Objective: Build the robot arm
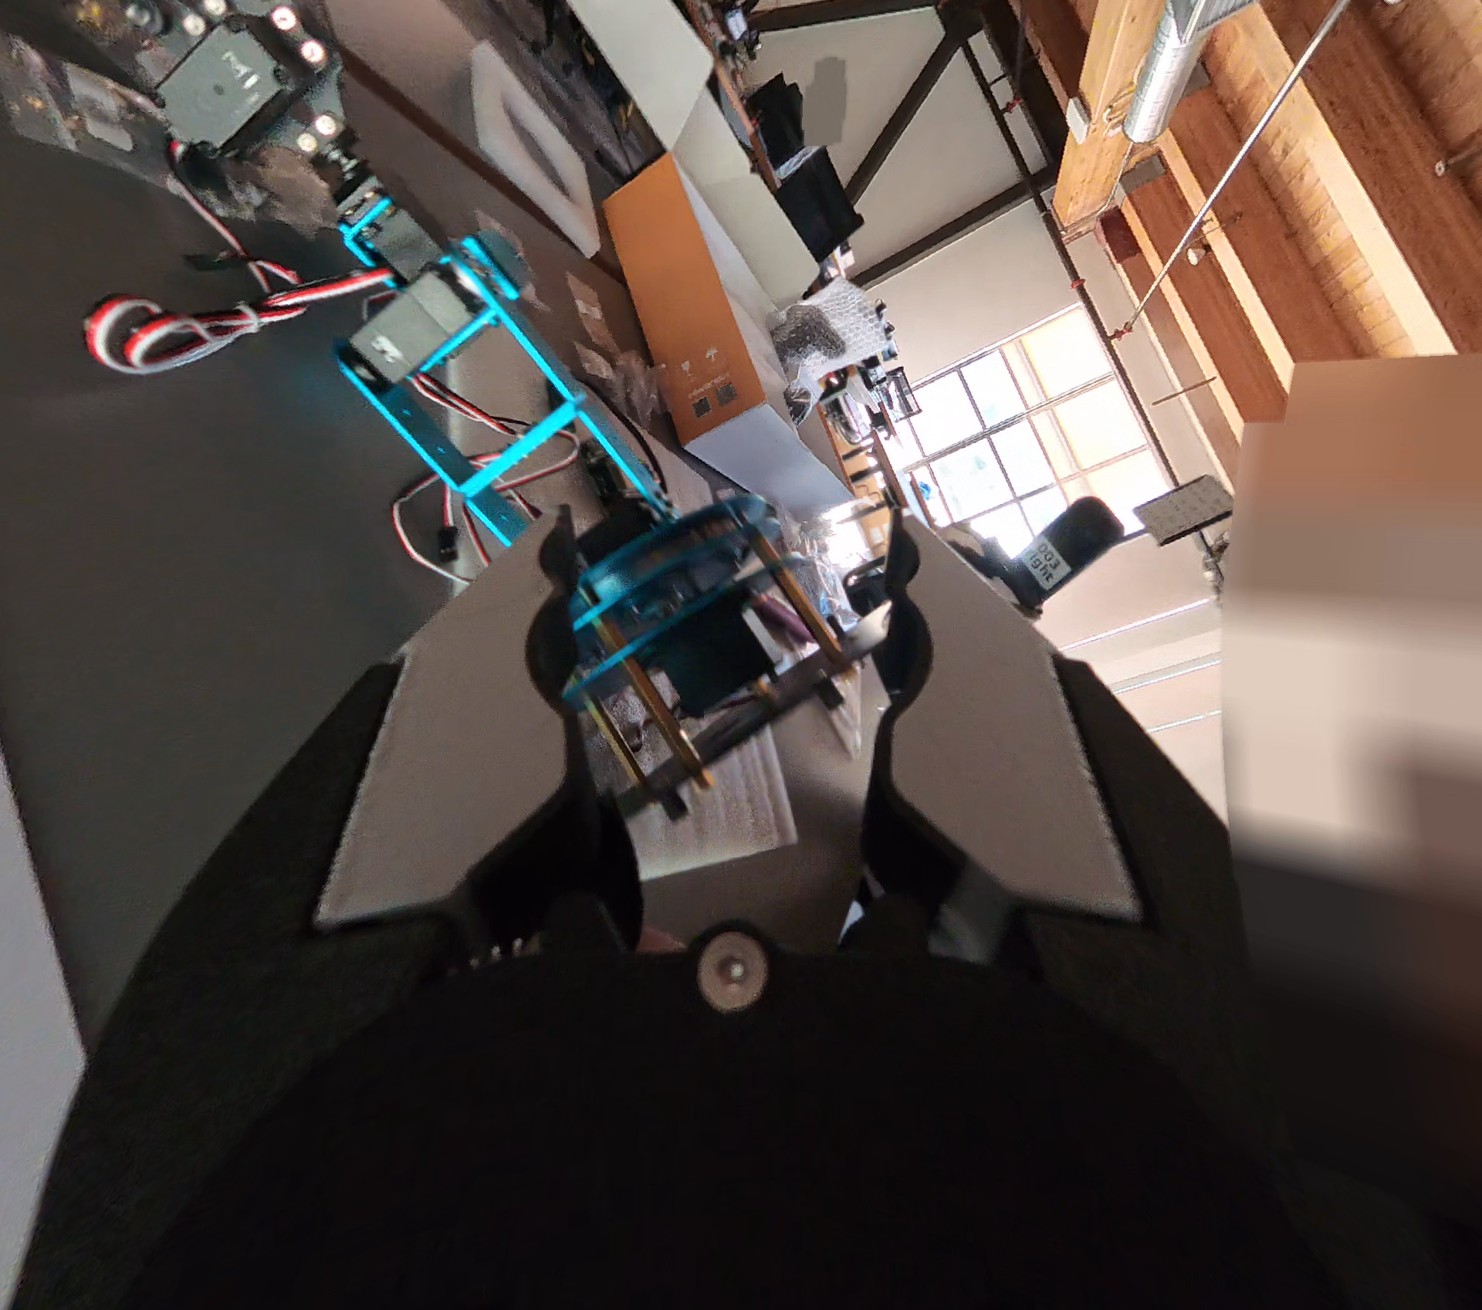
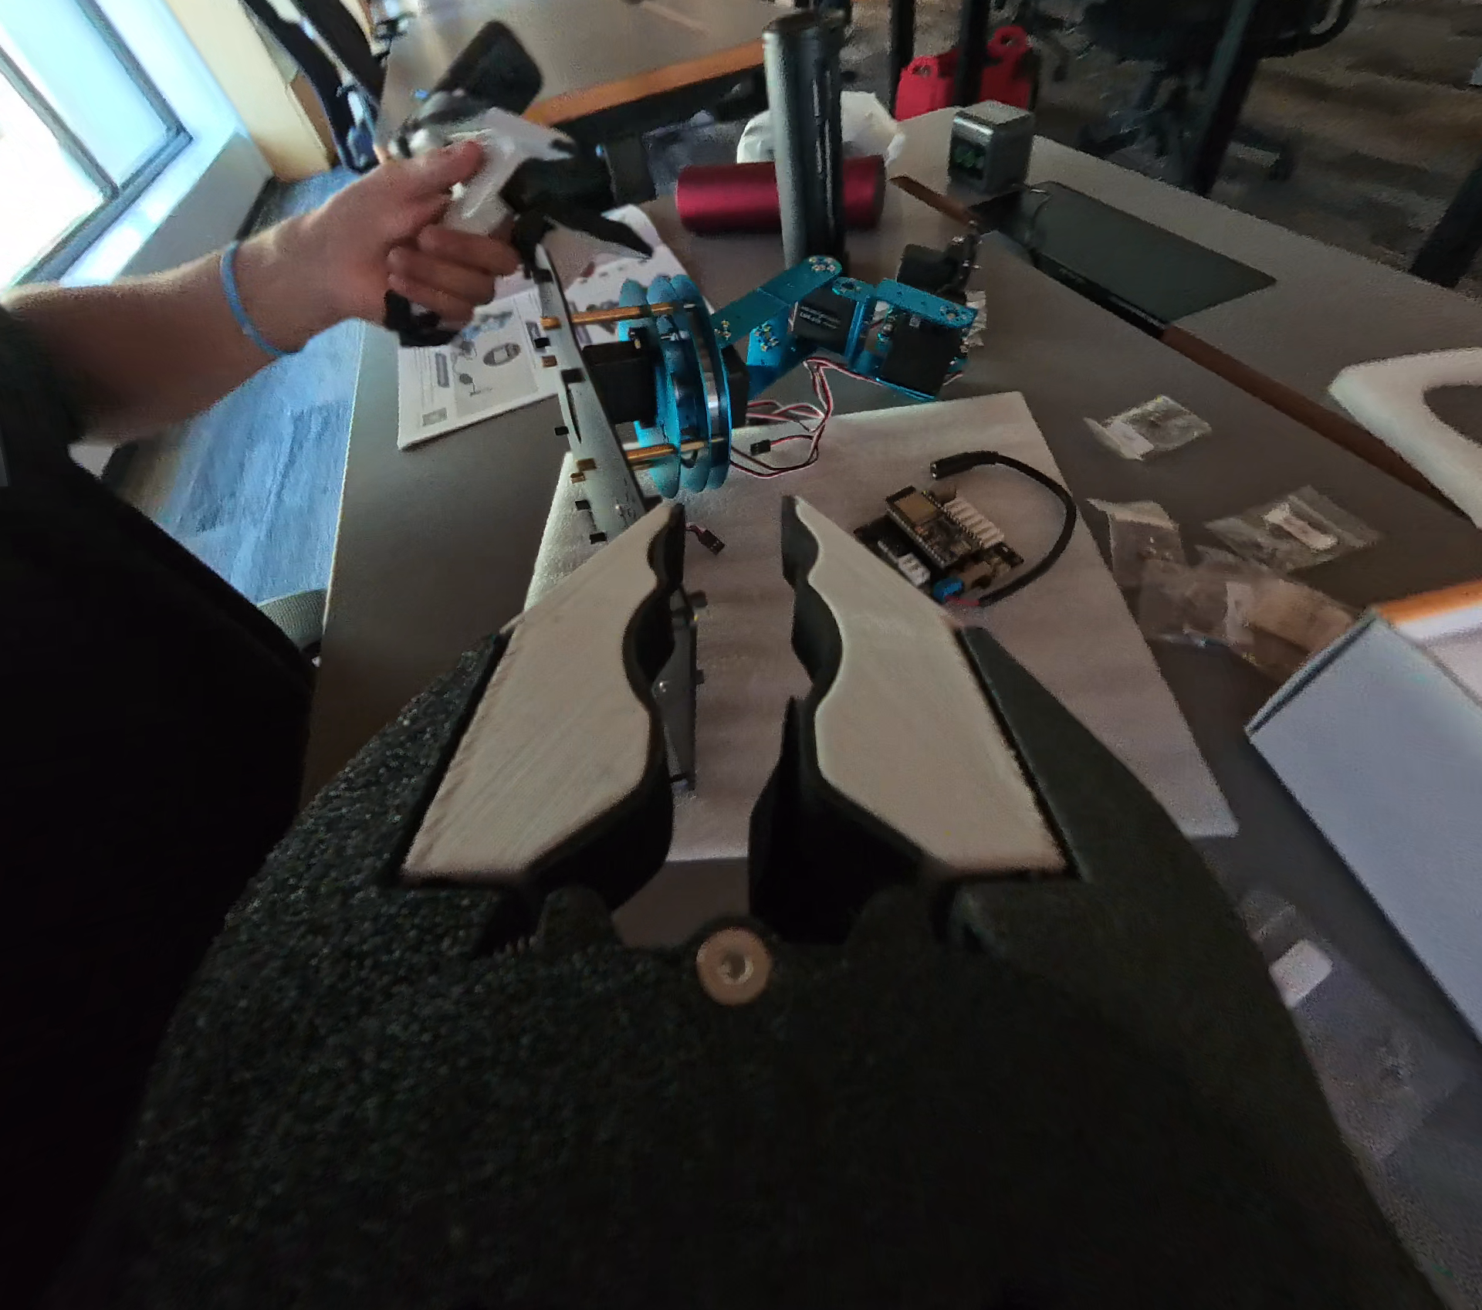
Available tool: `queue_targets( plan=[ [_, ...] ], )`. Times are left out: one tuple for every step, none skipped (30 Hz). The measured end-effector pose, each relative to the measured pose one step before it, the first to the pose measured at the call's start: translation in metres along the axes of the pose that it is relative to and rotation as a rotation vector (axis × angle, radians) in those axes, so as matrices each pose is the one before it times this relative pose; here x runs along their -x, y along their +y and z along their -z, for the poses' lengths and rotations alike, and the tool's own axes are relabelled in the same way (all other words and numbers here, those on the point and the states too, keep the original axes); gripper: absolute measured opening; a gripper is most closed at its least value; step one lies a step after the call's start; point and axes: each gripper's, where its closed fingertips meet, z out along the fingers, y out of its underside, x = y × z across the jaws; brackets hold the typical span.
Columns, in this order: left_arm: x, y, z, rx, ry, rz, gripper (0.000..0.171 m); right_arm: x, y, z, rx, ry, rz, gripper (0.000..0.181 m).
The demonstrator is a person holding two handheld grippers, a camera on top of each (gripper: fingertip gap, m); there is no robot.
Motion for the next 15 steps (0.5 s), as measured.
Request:
queue_targets(
  plan=[
    [-0.008,0.00574,0.00562,-0.01367,0.0012,-0.0383,0.075,0.00115,0.00464,0.00452,-0.016,0.003,-0.0189,0.023],
    [-0.00891,0.00636,0.00538,-0.01362,0.0018,-0.0409,0.075,0.00189,0.00506,0.00407,-0.01,0.0003,-0.015,0.024],
    [-0.0099,0.00679,0.00498,-0.01324,0.0031,-0.0456,0.073,0.00258,0.00506,0.0037,-0.0089,0.0009,-0.0113,0.025],
    [-0.01086,0.00733,0.00469,-0.01282,0.003,-0.0518,0.072,0.00373,0.00477,0.0032,-0.0077,-0.0025,-0.0057,0.025],
    [-0.01128,0.00769,0.00435,-0.01151,0.0,-0.057,0.07,0.00437,0.00473,0.0029,-0.0048,-0.0023,-0.0015,0.025],
    [-0.01102,0.00774,0.00391,-0.01047,-0.0058,-0.0606,0.069,0.00404,0.00421,0.00257,-0.0062,0.0012,0.0009,0.025],
    [-0.01025,0.00763,0.00362,-0.01054,-0.0117,-0.0609,0.069,0.00403,0.00401,0.00215,-0.0071,0.0019,0.0028,0.025],
    [-0.00928,0.0074,0.00345,-0.01181,-0.0151,-0.0563,0.069,0.00381,0.00444,0.00172,-0.0047,0.0017,0.0031,0.025],
    [-0.00888,0.00674,0.00314,-0.01423,-0.0131,-0.0471,0.068,0.00353,0.00462,0.00126,-0.004,0.0013,0.0023,0.025],
    [-0.00845,0.00595,0.0029,-0.01624,-0.0087,-0.035,0.068,0.00313,0.00459,0.00099,-0.0079,0.002,0.0007,0.025],
    [-0.00748,0.00567,0.00243,-0.01557,-0.007,-0.0227,0.067,0.00272,0.00466,0.00053,-0.0109,0.0018,-0.0036,0.025],
    [-0.00628,0.0056,0.00191,-0.0134,-0.0068,-0.0119,0.066,0.00241,0.00463,0.00024,-0.0128,-0.0002,-0.0107,0.026],
    [-0.00545,0.00516,0.00161,-0.01263,-0.0053,-0.006,0.066,0.00232,0.00433,0.00023,-0.0135,-0.0013,-0.0139,0.025],
    [-0.00415,0.00488,0.00129,-0.01301,-0.0072,-0.0052,0.066,0.00164,0.0034,0.00044,-0.0146,0.0026,-0.0115,0.025],
    [-0.0024,0.0047,0.00087,-0.01158,-0.0139,-0.0088,0.066,0.00116,0.0021,0.00083,-0.0142,0.0064,-0.0095,0.025]
  ],
)
